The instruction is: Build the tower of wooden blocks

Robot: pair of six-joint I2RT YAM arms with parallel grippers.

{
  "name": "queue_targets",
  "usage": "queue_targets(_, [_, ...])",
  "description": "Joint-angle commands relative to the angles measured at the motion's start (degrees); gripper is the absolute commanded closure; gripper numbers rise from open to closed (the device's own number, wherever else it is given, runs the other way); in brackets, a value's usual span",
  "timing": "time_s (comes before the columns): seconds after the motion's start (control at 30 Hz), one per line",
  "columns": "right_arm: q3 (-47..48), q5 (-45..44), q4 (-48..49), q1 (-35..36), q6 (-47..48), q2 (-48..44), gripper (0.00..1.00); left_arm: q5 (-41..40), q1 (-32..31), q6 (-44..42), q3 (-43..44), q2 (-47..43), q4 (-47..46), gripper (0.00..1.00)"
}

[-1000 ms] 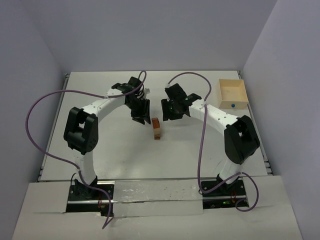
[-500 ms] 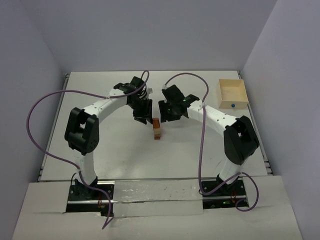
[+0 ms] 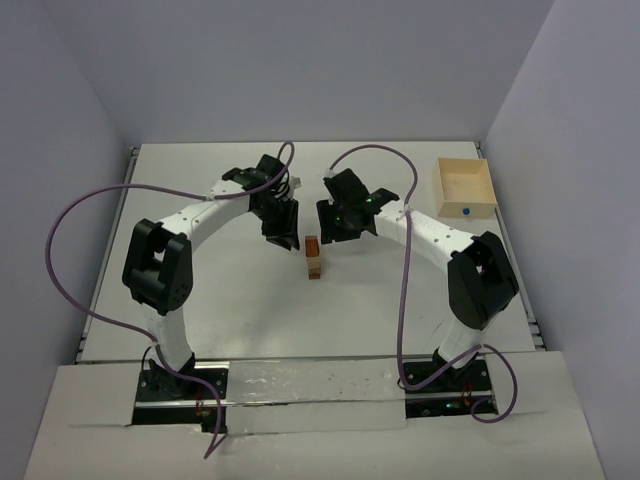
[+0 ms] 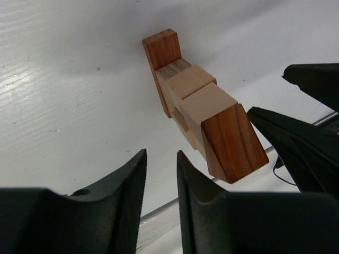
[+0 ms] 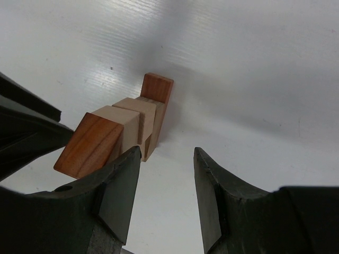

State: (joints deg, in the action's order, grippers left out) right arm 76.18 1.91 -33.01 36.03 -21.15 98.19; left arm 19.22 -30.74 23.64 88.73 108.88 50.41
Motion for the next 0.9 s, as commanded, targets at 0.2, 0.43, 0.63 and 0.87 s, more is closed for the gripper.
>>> queue_targets(0.2, [-1.76,-0.16,1.18,0.07,-0.12,-2.74,0.45,3.93,0.95,-0.79,0.35,0.86,0.23,0.68])
queue_targets(0.43, [-3.34,0.28,1.11,-0.08,0.07,-3.4,0.44,5.64,1.01,-0.44,-1.14,1.95,-0.31,0.65])
queue_targets(0.63, [-4.01,0.37,1.17,-0.17,0.08,-3.56,0.43,7.1,0.95,-0.7,-0.51,3.49,0.12,0.63])
queue_targets(0.87, [-2.97,-0.01,1.02,-0.29,0.14,-3.1,0.43,7.74,0.91,-0.93,-0.25,4.91,0.45,0.67])
